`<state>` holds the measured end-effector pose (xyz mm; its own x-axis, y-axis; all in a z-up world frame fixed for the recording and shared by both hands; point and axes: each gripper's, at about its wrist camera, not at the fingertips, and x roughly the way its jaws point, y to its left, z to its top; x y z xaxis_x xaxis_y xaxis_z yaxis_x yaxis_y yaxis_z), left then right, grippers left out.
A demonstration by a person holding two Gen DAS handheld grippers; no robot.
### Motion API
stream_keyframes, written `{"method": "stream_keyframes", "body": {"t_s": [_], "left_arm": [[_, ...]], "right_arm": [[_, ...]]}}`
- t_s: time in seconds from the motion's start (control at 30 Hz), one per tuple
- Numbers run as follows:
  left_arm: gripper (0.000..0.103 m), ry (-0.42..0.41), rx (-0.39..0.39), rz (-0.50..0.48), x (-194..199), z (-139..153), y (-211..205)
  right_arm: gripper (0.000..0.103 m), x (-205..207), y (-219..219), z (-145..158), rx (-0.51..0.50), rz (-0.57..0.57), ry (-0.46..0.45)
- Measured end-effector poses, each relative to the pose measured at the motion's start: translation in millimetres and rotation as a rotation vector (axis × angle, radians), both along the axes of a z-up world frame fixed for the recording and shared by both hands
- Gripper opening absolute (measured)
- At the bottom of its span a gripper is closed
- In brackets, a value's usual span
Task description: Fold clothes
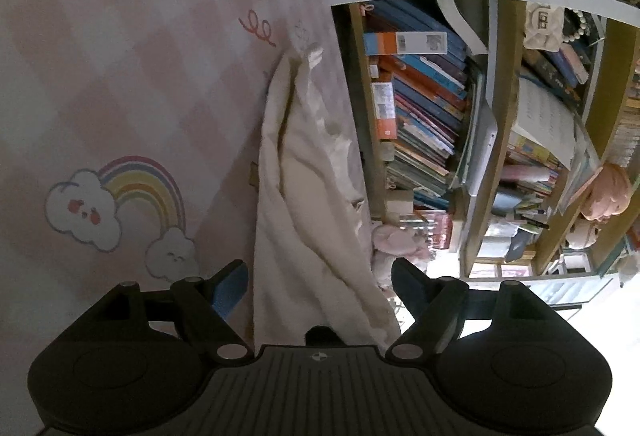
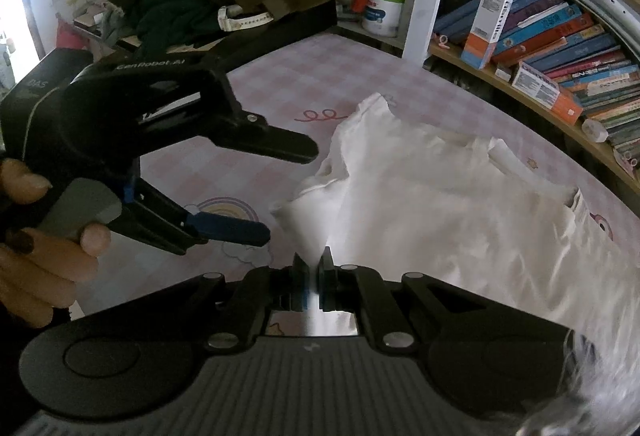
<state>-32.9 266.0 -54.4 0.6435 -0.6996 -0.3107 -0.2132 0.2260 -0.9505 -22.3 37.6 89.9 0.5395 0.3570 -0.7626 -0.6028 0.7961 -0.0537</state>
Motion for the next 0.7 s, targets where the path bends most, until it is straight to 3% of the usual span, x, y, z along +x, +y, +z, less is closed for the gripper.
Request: {"method": "stream_keyframes", "body": {"t_s": [0.57,0.63,0.7], "left_arm": [[0.082,0.015,0.032,-0.071,17,-3,-17],[0.082,0.02,0.04,-0.071,17,-3,-18],[0.082,0.029,0.053,-0.069,17,-4,-18]], "right_arm": [[0.006,2,5,-4,0.002,0.041,0.043],[0.013,0,5,-4,0.011,0.053,0.056],[0.032,-2,2,-2,0.014,0.067,0.063]]}}
